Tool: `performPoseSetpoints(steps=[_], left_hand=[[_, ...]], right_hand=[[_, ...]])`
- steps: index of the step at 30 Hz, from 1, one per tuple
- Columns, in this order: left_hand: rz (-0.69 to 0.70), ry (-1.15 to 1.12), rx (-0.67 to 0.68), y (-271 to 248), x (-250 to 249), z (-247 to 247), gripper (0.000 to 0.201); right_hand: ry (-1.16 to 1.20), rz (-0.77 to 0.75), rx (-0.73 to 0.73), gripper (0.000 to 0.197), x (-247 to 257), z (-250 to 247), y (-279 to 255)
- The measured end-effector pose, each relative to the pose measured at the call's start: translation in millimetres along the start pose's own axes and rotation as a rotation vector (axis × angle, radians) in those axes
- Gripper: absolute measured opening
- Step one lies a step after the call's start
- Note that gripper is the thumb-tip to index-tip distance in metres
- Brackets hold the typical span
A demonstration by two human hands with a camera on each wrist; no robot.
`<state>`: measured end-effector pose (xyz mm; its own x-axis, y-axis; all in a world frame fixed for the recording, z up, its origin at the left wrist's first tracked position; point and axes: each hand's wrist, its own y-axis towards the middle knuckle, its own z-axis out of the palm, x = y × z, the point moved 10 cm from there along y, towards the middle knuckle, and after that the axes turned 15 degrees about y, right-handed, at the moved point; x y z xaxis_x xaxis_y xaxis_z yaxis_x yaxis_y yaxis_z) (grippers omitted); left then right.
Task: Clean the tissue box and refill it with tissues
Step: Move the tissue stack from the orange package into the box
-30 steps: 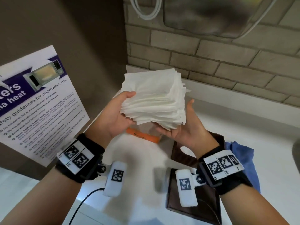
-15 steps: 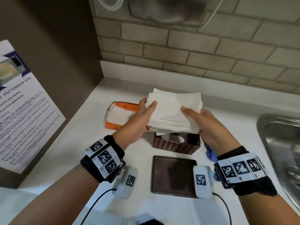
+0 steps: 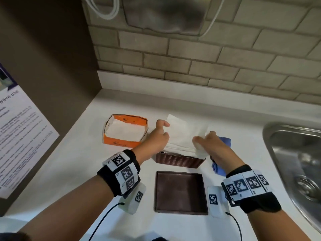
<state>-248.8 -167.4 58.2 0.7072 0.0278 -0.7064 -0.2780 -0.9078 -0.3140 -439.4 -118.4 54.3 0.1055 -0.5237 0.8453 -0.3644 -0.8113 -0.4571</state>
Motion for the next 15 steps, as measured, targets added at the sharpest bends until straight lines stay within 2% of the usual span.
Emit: performPoseSetpoints(steps=[2,5,11,15], left_hand=[[-0.004,0.080,0.007,2,-1,1,0.031],[0.016,0.187,-0.001,5,-7,2,0.035],[-0.011,0.261,0.024,15,-6,17,0.041],[0.028,0.375,0.048,23,-6,32,0.045]], right_hand=[[-0.177,-0.003,0.000,0.051,5,4,7],[-0.319,-0.025,-0.004,0.053,10,13,17],[-0.713,-0.159,-0.052,0.040,17,28,25],[-0.906,-0.237,-0.091,0.032,20,34,25]])
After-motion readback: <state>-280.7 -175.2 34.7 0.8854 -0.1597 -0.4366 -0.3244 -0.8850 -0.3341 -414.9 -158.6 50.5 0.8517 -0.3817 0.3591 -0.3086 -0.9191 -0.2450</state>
